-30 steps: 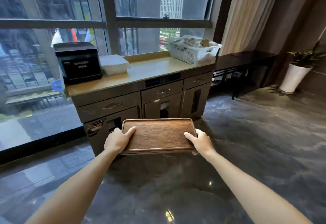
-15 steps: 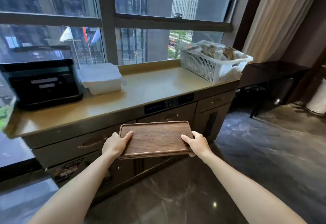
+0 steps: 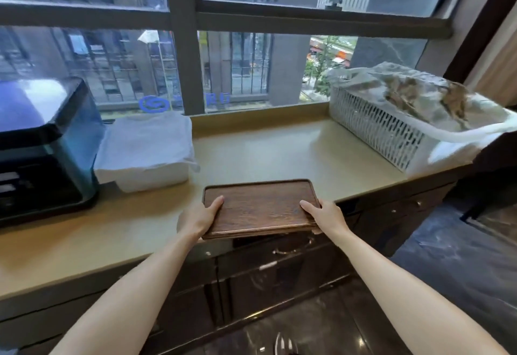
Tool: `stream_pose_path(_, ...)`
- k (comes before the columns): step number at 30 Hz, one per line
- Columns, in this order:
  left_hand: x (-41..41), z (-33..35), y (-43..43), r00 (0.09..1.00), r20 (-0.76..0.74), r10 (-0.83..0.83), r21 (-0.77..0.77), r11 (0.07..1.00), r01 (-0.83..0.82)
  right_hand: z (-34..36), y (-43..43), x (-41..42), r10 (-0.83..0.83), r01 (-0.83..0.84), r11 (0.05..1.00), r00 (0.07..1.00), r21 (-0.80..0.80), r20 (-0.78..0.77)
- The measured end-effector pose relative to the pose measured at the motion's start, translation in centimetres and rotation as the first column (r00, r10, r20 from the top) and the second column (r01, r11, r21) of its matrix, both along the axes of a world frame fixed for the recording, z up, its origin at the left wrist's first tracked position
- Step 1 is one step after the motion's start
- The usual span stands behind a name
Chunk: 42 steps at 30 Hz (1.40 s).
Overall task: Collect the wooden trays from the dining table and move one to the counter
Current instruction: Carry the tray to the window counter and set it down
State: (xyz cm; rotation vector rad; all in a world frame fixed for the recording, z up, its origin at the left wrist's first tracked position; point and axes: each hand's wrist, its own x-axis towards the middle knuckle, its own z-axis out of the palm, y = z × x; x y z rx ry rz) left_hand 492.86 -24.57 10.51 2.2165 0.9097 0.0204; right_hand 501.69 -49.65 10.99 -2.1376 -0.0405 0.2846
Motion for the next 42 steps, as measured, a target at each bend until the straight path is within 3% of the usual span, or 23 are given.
stream_pose_path(5,9.7,-1.1,1.3,0.994,-0.009,0.109,-0.098,0.989,-0.11,-0.9,2.3,12.0,0.103,-0.104,0.994,0.994,-0.038,-0.021)
stream_pose_path(16,26.2,-2.0,3.4,0.978,-0.091,0.186,0.046,0.982,-0.183,-3.0,6.3,31.4,0.205,-0.212,0.975,0.974,-0.07,-0.101)
stream_pose_path(34,37.7,-3.7,10.3,0.971,-0.148,0.19,0.079,0.981,-0.18,-4.5,14.0,43.3,0.198,-0.211,0.975,0.967,-0.066,-0.159)
stream_pose_path(42,39.6,-4.5,11.7,0.97,-0.18,0.166,0.11,0.983,-0.148,-5.1,15.6,45.0,0.181,-0.198,0.968,0.976,-0.156,-0.119)
